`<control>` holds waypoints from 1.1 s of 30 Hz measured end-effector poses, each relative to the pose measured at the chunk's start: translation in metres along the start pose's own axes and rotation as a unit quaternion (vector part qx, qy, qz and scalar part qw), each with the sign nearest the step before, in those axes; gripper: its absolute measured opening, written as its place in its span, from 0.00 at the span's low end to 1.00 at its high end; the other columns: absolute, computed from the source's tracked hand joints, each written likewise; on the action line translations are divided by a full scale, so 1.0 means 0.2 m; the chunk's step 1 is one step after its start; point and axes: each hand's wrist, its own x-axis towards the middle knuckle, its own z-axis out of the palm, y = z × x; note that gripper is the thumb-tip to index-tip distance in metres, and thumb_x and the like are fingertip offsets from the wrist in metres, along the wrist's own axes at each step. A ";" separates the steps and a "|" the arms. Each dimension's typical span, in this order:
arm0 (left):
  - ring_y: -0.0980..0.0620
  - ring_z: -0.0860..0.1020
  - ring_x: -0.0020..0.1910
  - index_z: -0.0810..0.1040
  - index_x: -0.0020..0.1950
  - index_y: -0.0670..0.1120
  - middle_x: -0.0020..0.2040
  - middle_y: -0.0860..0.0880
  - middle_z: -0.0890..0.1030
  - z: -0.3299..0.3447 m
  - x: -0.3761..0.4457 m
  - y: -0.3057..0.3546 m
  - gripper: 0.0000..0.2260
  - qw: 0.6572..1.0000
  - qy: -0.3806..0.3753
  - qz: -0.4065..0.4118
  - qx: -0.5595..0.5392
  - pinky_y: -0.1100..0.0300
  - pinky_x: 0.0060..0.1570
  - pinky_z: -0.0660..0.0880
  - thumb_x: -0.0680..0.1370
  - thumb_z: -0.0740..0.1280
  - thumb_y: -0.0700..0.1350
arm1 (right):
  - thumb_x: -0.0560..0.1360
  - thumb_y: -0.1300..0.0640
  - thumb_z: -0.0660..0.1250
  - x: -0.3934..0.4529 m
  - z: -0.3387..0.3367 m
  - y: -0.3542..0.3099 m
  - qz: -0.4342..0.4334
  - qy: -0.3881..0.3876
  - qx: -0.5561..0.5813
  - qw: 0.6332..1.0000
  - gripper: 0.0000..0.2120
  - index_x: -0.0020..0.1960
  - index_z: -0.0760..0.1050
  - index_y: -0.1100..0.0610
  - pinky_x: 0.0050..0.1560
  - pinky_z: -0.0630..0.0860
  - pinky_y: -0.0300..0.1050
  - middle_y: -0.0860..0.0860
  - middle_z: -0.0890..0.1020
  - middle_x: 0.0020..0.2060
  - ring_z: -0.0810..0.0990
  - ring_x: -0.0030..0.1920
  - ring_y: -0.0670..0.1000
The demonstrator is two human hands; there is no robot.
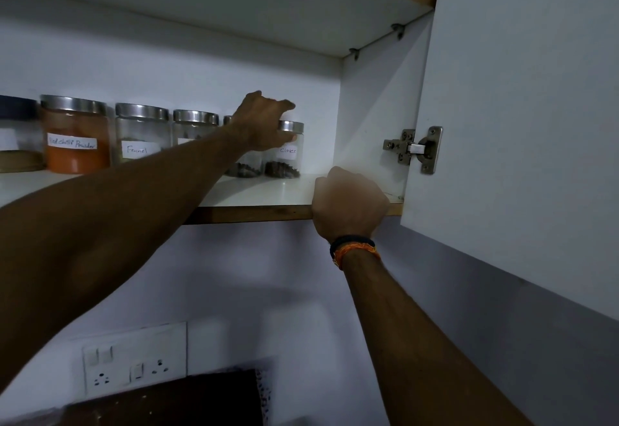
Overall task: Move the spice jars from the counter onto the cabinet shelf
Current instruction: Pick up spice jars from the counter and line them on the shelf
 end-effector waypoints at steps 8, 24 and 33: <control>0.44 0.68 0.74 0.67 0.76 0.43 0.75 0.43 0.70 -0.15 -0.20 0.08 0.30 0.998 -0.006 0.063 -0.010 0.46 0.75 0.60 0.78 0.70 0.52 | 0.70 0.50 0.56 0.00 -0.05 -0.03 0.005 -0.041 -0.036 0.998 0.16 0.28 0.71 0.57 0.32 0.58 0.41 0.50 0.70 0.22 0.68 0.24 0.53; 0.46 0.72 0.70 0.69 0.76 0.44 0.71 0.45 0.75 -0.35 -0.91 0.38 0.26 0.991 -0.056 0.063 -0.102 0.50 0.71 0.64 0.80 0.67 0.52 | 0.84 0.51 0.52 -0.22 -0.27 -0.13 -0.092 -0.188 -0.104 0.972 0.18 0.59 0.79 0.55 0.67 0.65 0.54 0.52 0.83 0.54 0.78 0.58 0.55; 0.36 0.65 0.76 0.74 0.72 0.39 0.74 0.37 0.70 -0.19 -1.52 0.54 0.23 0.989 0.027 0.115 -0.084 0.38 0.76 0.55 0.76 0.67 0.42 | 0.78 0.56 0.63 -0.73 -0.51 -0.13 -0.001 -0.309 -0.061 0.949 0.28 0.78 0.64 0.53 0.68 0.64 0.56 0.57 0.66 0.75 0.67 0.72 0.59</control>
